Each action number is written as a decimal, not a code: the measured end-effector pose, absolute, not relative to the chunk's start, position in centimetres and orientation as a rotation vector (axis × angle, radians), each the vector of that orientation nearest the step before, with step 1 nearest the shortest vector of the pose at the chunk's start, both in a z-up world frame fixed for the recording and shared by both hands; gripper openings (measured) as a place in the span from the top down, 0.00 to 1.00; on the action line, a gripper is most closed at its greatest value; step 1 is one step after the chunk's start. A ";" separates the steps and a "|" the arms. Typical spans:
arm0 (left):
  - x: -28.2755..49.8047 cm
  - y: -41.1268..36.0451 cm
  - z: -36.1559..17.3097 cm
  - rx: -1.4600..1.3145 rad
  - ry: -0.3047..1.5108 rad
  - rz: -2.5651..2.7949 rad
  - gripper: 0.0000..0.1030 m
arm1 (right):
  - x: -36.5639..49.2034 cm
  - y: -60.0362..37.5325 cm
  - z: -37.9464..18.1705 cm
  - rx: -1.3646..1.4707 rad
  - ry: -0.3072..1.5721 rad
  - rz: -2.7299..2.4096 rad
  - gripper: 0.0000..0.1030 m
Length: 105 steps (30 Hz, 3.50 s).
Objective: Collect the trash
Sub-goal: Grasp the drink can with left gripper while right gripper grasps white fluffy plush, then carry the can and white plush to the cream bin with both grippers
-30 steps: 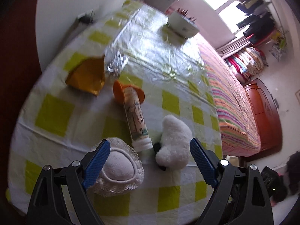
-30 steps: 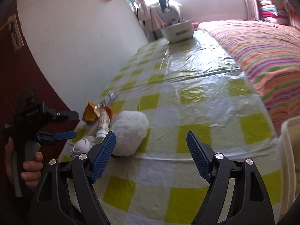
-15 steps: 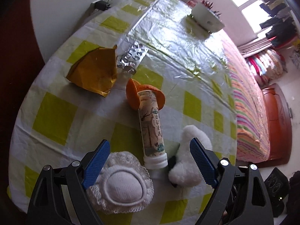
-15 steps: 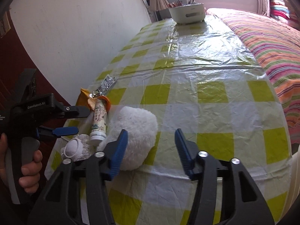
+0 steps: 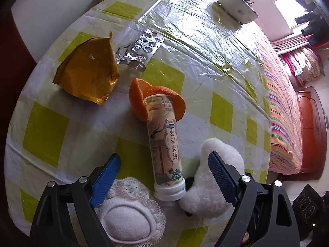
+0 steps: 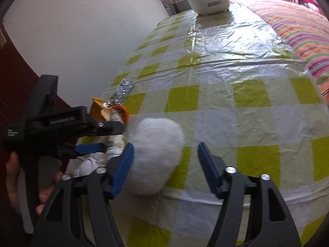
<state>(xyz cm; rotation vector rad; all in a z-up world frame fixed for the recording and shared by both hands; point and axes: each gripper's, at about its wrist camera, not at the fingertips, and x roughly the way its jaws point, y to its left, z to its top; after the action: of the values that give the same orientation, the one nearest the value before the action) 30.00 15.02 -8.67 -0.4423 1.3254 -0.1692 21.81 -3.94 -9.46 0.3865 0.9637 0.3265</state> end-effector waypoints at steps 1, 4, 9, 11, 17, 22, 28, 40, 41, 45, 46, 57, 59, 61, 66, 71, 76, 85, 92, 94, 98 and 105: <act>30.0 15.1 -8.8 -0.439 1.325 -0.168 0.18 | 21.8 -3.7 -9.5 0.387 0.969 0.332 0.34; 30.3 14.9 -8.8 -0.439 1.324 -0.166 0.18 | 21.9 -2.7 -10.0 0.381 0.989 0.351 0.34; 30.4 14.3 -8.7 -0.419 1.320 -0.154 0.18 | 22.1 -1.1 -10.9 0.322 1.011 0.351 0.43; 30.4 14.1 -8.7 -0.408 1.317 -0.151 0.18 | 22.0 -1.0 -10.9 0.314 0.997 0.358 0.49; 30.1 13.6 -8.7 -0.380 1.293 -0.143 0.18 | 21.2 -2.8 -10.0 0.349 0.949 0.363 0.55; 29.8 13.2 -8.5 -0.296 1.258 -0.106 0.50 | 20.1 -4.8 -9.0 0.412 0.894 0.357 0.55; 29.8 13.3 -8.6 -0.303 1.244 -0.151 0.70 | 18.9 -6.6 -7.7 0.440 0.827 0.345 0.55; 25.5 11.8 -2.4 -0.256 0.956 -0.265 0.70 | 15.6 -11.9 -4.5 0.476 0.674 0.279 0.55; 25.1 11.6 -1.8 -0.257 0.928 -0.286 0.70 | 15.5 -12.3 -4.3 0.478 0.659 0.267 0.55; 24.2 10.6 -1.0 -0.245 0.878 -0.336 0.70 | 14.6 -14.3 -3.9 0.500 0.622 0.227 0.55; 24.1 10.4 -0.9 -0.240 0.876 -0.345 0.70 | 14.4 -14.8 -3.8 0.503 0.616 0.218 0.55; 22.7 5.5 -1.0 -0.182 0.868 -0.447 0.70 | 11.9 -18.1 -3.4 0.481 0.568 0.143 0.55; 22.5 4.7 -1.1 -0.174 0.871 -0.465 0.70 | 11.4 -18.7 -3.3 0.464 0.558 0.124 0.55; 22.2 3.6 -1.1 -0.168 0.874 -0.486 0.70 | 10.8 -19.3 -3.2 0.452 0.550 0.108 0.55; 21.5 0.8 -1.2 -0.142 0.878 -0.539 0.70 | 9.3 -21.3 -3.1 0.444 0.529 0.058 0.55; 20.3 -2.0 -0.8 -0.114 0.860 -0.607 0.70 | 8.1 -23.5 -3.2 0.448 0.513 0.008 0.55; 19.4 -4.6 -0.6 -0.071 0.839 -0.668 0.73 | 7.0 -25.6 -3.6 0.463 0.501 -0.037 0.55; 20.5 -6.8 -2.6 -0.052 0.936 -0.664 0.80 | 6.7 -27.0 -3.5 0.478 0.490 -0.078 0.55; 18.6 -12.6 -6.8 0.073 1.110 -0.747 0.78 | 5.9 -28.8 -3.8 0.453 0.480 -0.182 0.55; 17.9 -13.9 -7.3 0.093 1.123 -0.774 0.78 | 5.2 -29.4 -3.9 0.435 0.479 -0.220 0.55; 17.6 -15.3 -7.7 0.086 1.147 -0.785 0.70 | 4.4 -30.6 -4.9 0.480 0.492 -0.236 0.55; 18.7 -15.4 -8.2 -0.010 1.215 -0.749 0.40 | 4.2 -29.8 -4.3 0.509 0.466 -0.222 0.55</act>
<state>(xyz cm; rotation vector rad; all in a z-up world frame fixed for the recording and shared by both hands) 18.68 -15.42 -8.16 -0.0102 1.2149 -0.7492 4.18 -29.76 -4.28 0.5088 0.4663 -0.2218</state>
